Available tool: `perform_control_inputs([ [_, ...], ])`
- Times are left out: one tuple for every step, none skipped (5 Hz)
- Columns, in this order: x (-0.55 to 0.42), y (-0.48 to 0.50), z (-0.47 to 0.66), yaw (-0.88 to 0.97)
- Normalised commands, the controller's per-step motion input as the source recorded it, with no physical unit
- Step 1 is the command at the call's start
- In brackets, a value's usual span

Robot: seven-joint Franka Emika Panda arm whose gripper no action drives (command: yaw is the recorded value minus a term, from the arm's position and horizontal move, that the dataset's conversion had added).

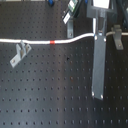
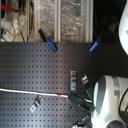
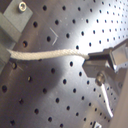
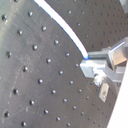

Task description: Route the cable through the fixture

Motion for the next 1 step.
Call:
perform_control_inputs([
  [0.015, 0.065, 0.05, 0.00],
])
